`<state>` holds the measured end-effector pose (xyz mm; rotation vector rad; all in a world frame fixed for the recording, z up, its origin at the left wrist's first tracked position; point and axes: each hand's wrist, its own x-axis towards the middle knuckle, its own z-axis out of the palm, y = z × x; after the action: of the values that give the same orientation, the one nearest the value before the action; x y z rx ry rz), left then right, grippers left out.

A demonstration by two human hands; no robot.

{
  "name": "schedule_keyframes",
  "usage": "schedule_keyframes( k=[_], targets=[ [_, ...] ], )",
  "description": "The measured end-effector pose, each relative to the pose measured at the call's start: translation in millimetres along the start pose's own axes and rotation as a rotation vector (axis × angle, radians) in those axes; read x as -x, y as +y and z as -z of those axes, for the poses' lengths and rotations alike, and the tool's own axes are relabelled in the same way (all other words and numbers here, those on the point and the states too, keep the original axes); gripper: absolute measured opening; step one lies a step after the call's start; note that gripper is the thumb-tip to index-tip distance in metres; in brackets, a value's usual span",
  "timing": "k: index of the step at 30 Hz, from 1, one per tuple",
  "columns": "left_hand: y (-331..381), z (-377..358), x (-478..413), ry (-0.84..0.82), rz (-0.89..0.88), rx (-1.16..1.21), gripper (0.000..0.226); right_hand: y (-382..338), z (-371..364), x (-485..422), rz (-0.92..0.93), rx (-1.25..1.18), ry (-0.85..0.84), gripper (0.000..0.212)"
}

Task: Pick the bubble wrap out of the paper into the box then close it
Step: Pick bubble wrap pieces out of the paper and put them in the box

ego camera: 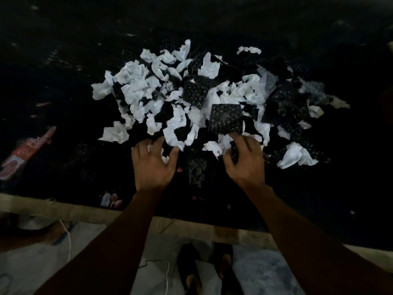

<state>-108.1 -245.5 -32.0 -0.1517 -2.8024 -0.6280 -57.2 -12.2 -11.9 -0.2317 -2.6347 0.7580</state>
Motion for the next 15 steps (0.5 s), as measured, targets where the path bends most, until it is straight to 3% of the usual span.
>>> schedule_keyframes(
  k=[3, 7, 10, 13, 15],
  targets=[
    [-5.9, -4.4, -1.7, 0.044, -0.05, -0.007, 0.039, 4.4, -5.4, -0.4, 0.019, 0.05, 0.008, 0.05],
    [-1.7, -0.4, -1.9, 0.059, 0.018, 0.026, 0.027, 6.3, -10.7, -5.3, 0.018, 0.015, 0.1, 0.04],
    [5.1, 6.3, -1.0, -0.039, 0.007, 0.084, 0.033, 8.5, -11.6, -6.0, 0.014, 0.043, 0.044, 0.036],
    [21.9, 11.0, -2.6, -0.011, -0.098, 0.235, 0.038, 13.7, -10.8, -5.3, 0.058, 0.039, -0.023, 0.036],
    [48.1, 10.7, -13.2, -0.054, -0.2, 0.298, 0.054, 16.0, -9.4, -5.3, 0.099, 0.034, -0.035, 0.036]
  ],
)
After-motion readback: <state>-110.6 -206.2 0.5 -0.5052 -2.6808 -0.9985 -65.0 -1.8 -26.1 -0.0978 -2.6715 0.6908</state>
